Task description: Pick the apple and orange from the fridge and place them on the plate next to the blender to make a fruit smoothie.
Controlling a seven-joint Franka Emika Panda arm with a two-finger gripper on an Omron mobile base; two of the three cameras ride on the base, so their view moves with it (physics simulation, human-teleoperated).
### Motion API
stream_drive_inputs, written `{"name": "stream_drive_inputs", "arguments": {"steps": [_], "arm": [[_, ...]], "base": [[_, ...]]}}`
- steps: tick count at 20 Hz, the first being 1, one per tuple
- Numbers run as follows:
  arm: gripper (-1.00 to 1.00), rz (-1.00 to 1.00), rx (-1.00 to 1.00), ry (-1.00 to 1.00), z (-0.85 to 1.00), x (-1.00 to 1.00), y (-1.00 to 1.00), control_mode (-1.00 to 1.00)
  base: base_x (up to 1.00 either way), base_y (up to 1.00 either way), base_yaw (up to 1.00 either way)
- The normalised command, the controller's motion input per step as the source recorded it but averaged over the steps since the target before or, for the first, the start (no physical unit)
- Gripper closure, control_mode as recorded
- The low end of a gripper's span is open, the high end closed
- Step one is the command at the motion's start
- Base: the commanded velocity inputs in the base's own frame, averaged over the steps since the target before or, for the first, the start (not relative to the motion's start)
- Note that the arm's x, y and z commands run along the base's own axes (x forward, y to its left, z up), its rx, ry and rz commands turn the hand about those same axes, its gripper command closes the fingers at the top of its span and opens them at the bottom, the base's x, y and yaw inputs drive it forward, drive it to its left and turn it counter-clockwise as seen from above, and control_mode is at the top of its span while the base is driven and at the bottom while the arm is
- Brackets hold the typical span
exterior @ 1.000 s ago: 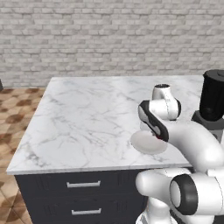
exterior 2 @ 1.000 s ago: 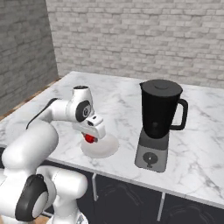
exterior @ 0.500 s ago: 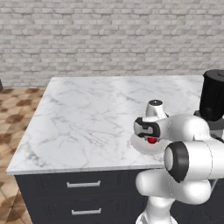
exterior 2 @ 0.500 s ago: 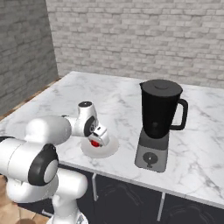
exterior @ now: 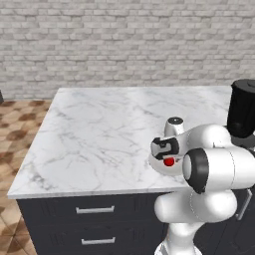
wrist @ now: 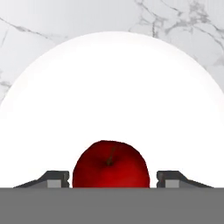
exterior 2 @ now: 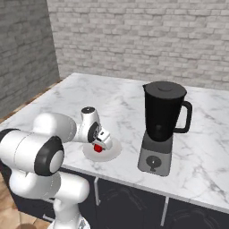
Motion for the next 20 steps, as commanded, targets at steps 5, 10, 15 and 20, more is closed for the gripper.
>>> {"name": "stream_drive_inputs", "arguments": {"steps": [5, 10, 15, 20], "arm": [[-1.0, -0.02, 0.0, 0.0, 0.17, 0.0, 0.0, -1.0], [-1.0, -0.01, -0.02, -0.01, 0.74, -0.19, 0.01, -1.0], [-1.0, 0.0, -0.06, -0.02, 1.0, -0.83, 0.08, -1.0], [-1.0, 0.0, -0.07, -0.08, 1.0, -1.0, 0.24, -1.0]], "base": [[0.0, 0.0, 0.0], [0.0, 0.0, 0.0], [0.0, 0.0, 0.0], [0.0, 0.0, 0.0]]}}
